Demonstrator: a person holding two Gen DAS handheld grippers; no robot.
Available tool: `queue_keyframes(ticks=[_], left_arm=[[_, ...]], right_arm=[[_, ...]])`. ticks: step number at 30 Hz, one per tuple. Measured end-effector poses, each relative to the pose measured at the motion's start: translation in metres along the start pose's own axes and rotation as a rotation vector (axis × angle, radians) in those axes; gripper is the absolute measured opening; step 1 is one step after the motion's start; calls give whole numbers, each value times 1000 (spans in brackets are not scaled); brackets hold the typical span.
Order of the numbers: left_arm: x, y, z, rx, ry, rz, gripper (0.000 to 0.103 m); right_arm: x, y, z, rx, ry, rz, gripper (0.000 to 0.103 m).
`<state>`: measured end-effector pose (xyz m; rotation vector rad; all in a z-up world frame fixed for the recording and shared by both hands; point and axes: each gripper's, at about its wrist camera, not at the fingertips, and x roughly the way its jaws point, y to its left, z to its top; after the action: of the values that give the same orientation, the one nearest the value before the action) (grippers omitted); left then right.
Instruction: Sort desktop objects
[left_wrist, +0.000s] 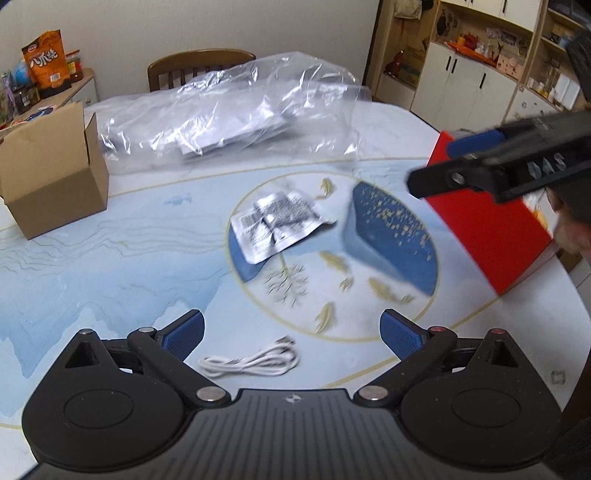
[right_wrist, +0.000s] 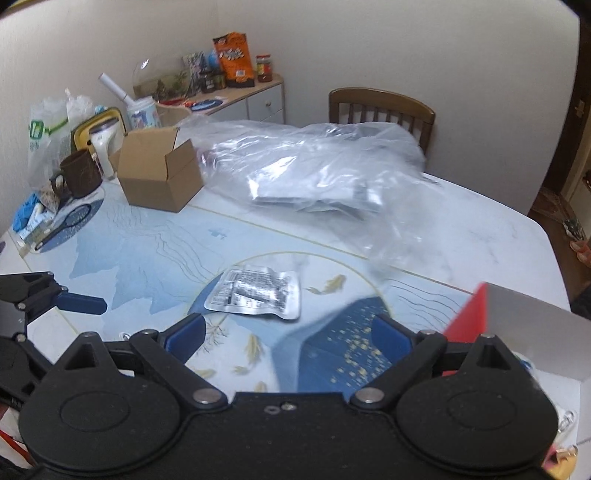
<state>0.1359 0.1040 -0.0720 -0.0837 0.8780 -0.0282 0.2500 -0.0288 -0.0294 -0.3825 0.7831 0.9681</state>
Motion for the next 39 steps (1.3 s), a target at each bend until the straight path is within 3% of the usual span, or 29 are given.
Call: queue_keyframes(ticks=[15, 27, 33, 39], left_arm=[[28, 19, -19, 90, 41, -27, 102], [41, 28, -19, 98, 74, -41, 102], [47, 24, -23, 38, 102, 1, 102], [49, 14, -27, 42, 101, 54, 102]], right_arm=[[79, 36, 18, -113, 89, 7, 97], [108, 28, 28, -74, 136, -24, 97], [118, 23, 31, -45, 129, -49, 97], [131, 25, 37, -43, 136, -48, 97]])
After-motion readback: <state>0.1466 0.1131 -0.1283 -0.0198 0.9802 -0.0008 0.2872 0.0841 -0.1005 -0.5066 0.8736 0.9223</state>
